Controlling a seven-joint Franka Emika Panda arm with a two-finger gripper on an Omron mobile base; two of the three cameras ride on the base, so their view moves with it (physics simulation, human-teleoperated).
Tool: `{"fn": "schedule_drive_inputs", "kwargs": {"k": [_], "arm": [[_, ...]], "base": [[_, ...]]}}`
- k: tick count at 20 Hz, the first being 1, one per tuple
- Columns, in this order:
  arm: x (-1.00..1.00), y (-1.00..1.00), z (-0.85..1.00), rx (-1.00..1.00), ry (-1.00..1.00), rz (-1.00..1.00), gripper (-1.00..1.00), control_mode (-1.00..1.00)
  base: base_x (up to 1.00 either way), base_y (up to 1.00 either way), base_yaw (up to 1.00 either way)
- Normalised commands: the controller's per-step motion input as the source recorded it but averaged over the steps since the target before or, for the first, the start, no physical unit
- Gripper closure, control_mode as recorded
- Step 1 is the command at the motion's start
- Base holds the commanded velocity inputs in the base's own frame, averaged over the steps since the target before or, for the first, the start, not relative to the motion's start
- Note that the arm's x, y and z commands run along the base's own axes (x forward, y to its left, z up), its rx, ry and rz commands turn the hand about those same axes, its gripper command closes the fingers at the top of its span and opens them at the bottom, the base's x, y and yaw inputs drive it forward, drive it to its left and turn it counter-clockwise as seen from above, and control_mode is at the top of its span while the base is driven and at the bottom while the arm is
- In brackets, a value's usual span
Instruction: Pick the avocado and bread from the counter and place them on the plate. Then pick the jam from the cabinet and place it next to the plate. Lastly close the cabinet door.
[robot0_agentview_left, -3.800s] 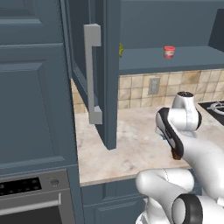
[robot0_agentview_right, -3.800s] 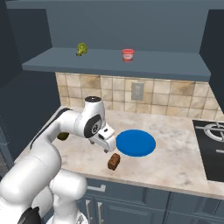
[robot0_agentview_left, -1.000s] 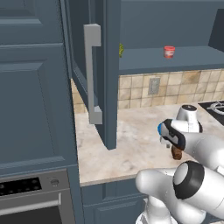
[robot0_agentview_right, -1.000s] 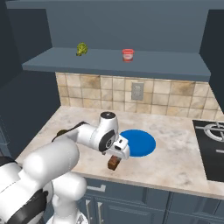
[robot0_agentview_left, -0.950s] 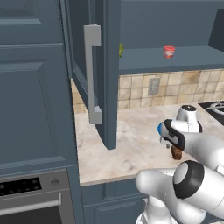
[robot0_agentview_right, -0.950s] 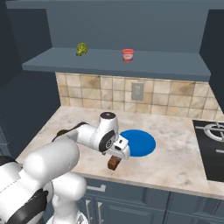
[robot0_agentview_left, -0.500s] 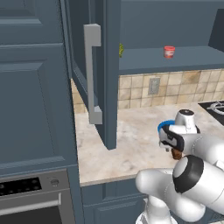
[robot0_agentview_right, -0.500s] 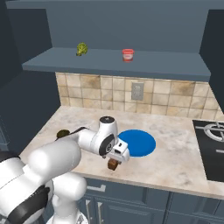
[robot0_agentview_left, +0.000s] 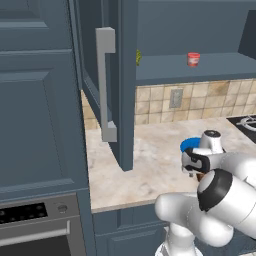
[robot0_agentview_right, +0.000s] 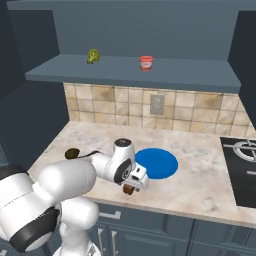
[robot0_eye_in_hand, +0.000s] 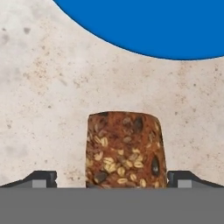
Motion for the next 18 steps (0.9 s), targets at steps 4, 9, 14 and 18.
{"fn": "schedule_drive_inputs", "kwargs": {"k": [4,9,14,18], "arm": [[0.00,-0.01,-0.17,0.00,0.00,0.02,1.00,-1.00],[0.00,0.00,-0.13,0.00,0.00,0.00,1.00,-1.00],[-0.14,0.00,-0.01,-0.02,0.00,0.00,1.00,-1.00],[-0.24,0.00,0.15,-0.03,-0.04,0.00,1.00,-1.00]], "base": [[0.00,0.00,0.00],[0.00,0.00,0.00],[0.00,0.00,0.00],[0.00,0.00,0.00]]}}
